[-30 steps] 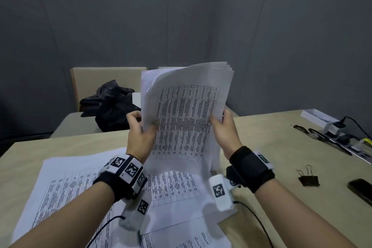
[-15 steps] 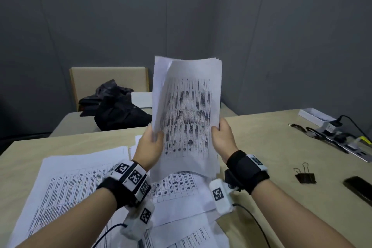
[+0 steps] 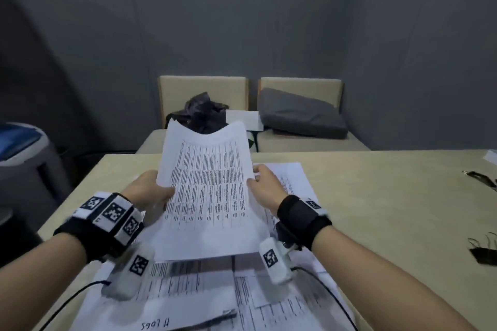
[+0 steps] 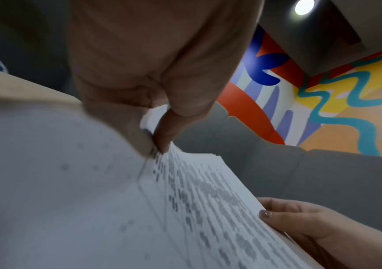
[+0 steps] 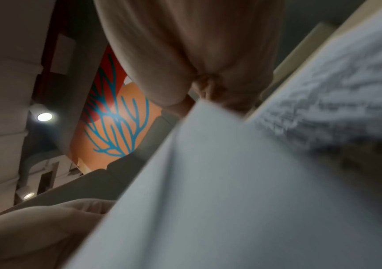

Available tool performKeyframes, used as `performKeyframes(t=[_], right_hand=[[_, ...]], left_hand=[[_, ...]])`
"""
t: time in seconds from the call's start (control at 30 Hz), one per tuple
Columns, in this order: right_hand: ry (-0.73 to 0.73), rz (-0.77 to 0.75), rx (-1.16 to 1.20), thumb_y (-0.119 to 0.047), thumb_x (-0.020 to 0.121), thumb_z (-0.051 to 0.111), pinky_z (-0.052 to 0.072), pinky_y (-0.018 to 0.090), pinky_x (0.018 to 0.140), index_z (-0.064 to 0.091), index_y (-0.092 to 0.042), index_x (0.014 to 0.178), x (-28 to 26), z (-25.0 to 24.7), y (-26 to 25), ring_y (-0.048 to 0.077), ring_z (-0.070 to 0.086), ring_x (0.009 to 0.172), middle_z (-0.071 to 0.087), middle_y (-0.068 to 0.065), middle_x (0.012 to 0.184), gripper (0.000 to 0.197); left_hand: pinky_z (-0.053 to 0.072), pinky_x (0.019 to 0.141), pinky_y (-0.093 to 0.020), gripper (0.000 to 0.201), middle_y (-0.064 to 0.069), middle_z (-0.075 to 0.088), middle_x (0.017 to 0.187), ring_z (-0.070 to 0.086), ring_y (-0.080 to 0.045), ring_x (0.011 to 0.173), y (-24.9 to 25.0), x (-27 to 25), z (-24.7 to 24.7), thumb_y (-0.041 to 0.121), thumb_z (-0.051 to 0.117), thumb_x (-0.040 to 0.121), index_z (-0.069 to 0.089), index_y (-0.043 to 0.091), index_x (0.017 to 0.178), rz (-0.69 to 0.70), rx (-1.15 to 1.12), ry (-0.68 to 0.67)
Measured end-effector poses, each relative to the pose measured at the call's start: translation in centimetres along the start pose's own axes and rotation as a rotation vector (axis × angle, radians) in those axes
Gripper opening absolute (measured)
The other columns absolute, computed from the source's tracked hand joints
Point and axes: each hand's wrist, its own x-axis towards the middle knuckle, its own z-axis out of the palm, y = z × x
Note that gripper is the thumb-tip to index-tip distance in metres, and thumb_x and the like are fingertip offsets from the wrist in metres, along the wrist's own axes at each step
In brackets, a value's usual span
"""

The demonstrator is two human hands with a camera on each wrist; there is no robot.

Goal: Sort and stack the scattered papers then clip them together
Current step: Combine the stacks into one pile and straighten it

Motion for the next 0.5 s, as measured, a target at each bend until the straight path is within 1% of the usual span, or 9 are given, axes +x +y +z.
performKeyframes(t=[0.03, 0.1, 0.2, 0.27, 0.33, 0.4, 0.43, 0.47, 0.5], right_hand=[[-0.048, 0.022, 0.002, -0.012, 0.096, 0.044, 0.049, 0.037, 0.083, 0.045, -0.01, 0.121, 0.0, 1.4, 0.5, 0.027, 0.062, 0.095, 0.063, 0.016, 0.118, 0.024], [-0.152, 0.059, 0.002, -0.012, 0.096, 0.047, 0.046, 0.03, 0.067, 0.045, -0.01, 0.119, -0.3, 3.6, 0.9, 0.021, 0.059, 0.083, 0.063, 0.012, 0.111, 0.023], [-0.275, 0.089, -0.08, -0.014, 0.091, 0.056, 0.048, 0.026, 0.061, 0.046, -0.013, 0.117, -0.7, 5.5, 1.3, 0.023, 0.061, 0.088, 0.062, 0.012, 0.118, 0.028], [-0.298, 0.122, -0.085, -0.012, 0.089, 0.06, 0.049, 0.026, 0.049, 0.046, -0.014, 0.114, -0.9, 5.7, 1.4, 0.022, 0.063, 0.074, 0.063, 0.011, 0.113, 0.029], [-0.324, 0.161, -0.045, -0.009, 0.088, 0.062, 0.055, 0.031, 0.05, 0.045, -0.013, 0.115, -1.1, 5.2, 1.2, 0.02, 0.063, 0.06, 0.063, 0.01, 0.103, 0.033], [-0.362, 0.217, 0.012, -0.01, 0.091, 0.06, 0.057, 0.035, 0.053, 0.042, -0.004, 0.13, -1.2, 4.1, 1.0, 0.02, 0.062, 0.051, 0.063, 0.014, 0.087, 0.043], [-0.351, 0.243, 0.062, -0.009, 0.094, 0.055, 0.054, 0.032, 0.05, 0.038, 0.004, 0.137, -1.2, 3.4, 0.9, 0.017, 0.06, 0.048, 0.061, 0.016, 0.08, 0.048], [-0.305, 0.254, 0.115, -0.007, 0.095, 0.052, 0.052, 0.03, 0.049, 0.036, 0.01, 0.138, -1.0, 2.6, 0.8, 0.016, 0.058, 0.05, 0.059, 0.018, 0.078, 0.048], [-0.229, 0.241, 0.139, -0.006, 0.095, 0.052, 0.054, 0.032, 0.054, 0.043, 0.01, 0.132, -0.7, 1.6, 0.8, 0.017, 0.058, 0.058, 0.061, 0.02, 0.084, 0.042]], left_hand=[[0.051, 0.083, -0.035, 0.002, -0.015, 0.068, 0.092, 0.064, -0.028, 0.085, -1.2, -0.2, -0.3, 0.005, 0.062, 0.087, 0.062, 0.004, 0.089, -0.043, 0.045, -0.008], [0.047, 0.074, -0.029, 0.008, -0.014, 0.064, 0.086, 0.06, -0.026, 0.079, -3.4, -0.8, -1.0, 0.007, 0.064, 0.087, 0.058, 0.004, 0.082, -0.129, 0.162, -0.021], [0.051, 0.073, -0.032, 0.027, -0.016, 0.07, 0.087, 0.066, -0.028, 0.08, -6.1, -0.9, -2.4, 0.016, 0.07, 0.083, 0.062, -0.004, 0.098, -0.227, 0.265, -0.057], [0.05, 0.067, -0.029, 0.031, -0.019, 0.073, 0.09, 0.066, -0.026, 0.074, -6.8, -1.3, -3.1, 0.019, 0.068, 0.084, 0.063, -0.004, 0.104, -0.258, 0.331, -0.111], [0.045, 0.058, -0.025, 0.031, -0.019, 0.074, 0.086, 0.06, -0.022, 0.062, -7.2, -1.5, -3.3, 0.02, 0.065, 0.086, 0.061, -0.003, 0.106, -0.279, 0.42, -0.186], [0.045, 0.054, -0.022, 0.024, -0.014, 0.073, 0.078, 0.058, -0.02, 0.057, -7.3, -1.9, -3.4, 0.021, 0.065, 0.085, 0.062, 0.0, 0.095, -0.283, 0.516, -0.225], [0.045, 0.052, -0.019, 0.021, -0.011, 0.07, 0.075, 0.058, -0.018, 0.057, -7.2, -2.1, -3.4, 0.022, 0.065, 0.084, 0.061, 0.002, 0.089, -0.28, 0.566, -0.223], [0.043, 0.05, -0.018, 0.022, -0.008, 0.068, 0.077, 0.059, -0.017, 0.06, -7.1, -2.2, -3.6, 0.024, 0.064, 0.084, 0.058, 0.004, 0.089, -0.271, 0.622, -0.21], [0.043, 0.055, -0.02, 0.03, -0.008, 0.067, 0.086, 0.063, -0.018, 0.071, -7.0, -2.2, -3.8, 0.028, 0.063, 0.085, 0.054, 0.003, 0.098, -0.258, 0.672, -0.183]])
